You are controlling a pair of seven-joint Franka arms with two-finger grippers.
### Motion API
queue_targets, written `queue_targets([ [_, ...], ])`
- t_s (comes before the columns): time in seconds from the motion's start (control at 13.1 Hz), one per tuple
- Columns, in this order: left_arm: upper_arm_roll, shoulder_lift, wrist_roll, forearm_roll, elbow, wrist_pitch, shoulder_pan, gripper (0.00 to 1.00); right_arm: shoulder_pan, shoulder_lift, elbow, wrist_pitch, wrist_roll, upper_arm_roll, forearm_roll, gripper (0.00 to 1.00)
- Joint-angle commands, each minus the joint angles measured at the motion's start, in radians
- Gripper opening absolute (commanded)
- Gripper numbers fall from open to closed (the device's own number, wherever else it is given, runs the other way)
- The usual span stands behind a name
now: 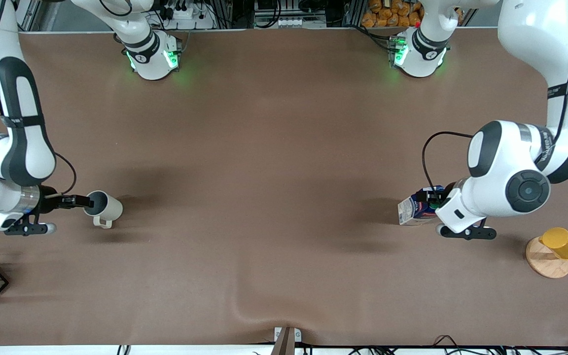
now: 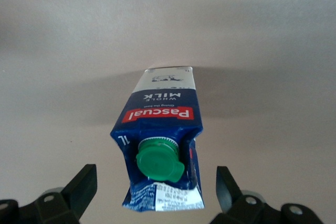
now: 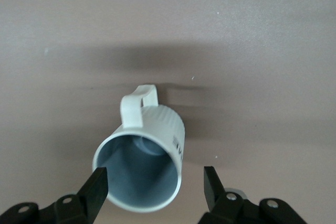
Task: Place milk next to cup
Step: 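Grasp the white mug with the right gripper while the left gripper grasps the milk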
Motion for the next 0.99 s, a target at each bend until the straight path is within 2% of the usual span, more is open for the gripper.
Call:
queue_targets([
  [0.0,0.001,0.020,-0.023,0.026,0.000,0.005,-0.006,1.00,-0.015,0.041,0.010,0.044,-0.016,0.000,0.019,0.80],
  [0.08,0.000,0.027,-0.023,0.026,-0.002,0.005,-0.006,1.00,-0.015,0.053,0.010,0.045,-0.016,0.000,0.019,0.72],
  [0.15,0.000,0.036,-0.023,0.026,-0.002,0.005,-0.006,1.00,-0.017,0.060,0.009,0.057,-0.016,0.000,0.019,0.52],
  [0.23,0.000,0.046,-0.023,0.026,-0.002,0.005,-0.006,1.00,-0.017,0.065,0.002,0.062,-0.016,0.000,0.019,0.15],
  [0.31,0.000,0.059,-0.025,0.026,-0.002,0.005,-0.007,1.00,-0.015,0.064,0.004,0.062,-0.015,0.000,0.019,0.00],
  [0.53,0.000,0.094,-0.023,0.027,0.005,0.013,-0.009,1.00,-0.003,0.054,0.007,0.048,-0.004,0.000,0.019,0.00],
  [0.61,0.000,0.094,-0.023,0.026,0.005,0.034,-0.010,0.77,0.004,0.050,0.013,0.032,0.001,0.000,0.019,0.00],
  [0.69,0.000,0.091,-0.025,0.026,0.003,0.033,-0.009,0.09,0.014,0.045,0.030,-0.003,0.007,0.000,0.019,0.00],
  [0.76,0.000,0.091,-0.022,0.026,0.002,0.033,-0.007,0.00,0.024,0.041,0.053,-0.039,0.037,0.000,0.019,0.00],
  [0.92,0.000,0.085,-0.020,0.026,0.002,0.030,-0.006,0.00,0.070,0.018,0.105,-0.141,0.149,0.000,0.017,0.00],
])
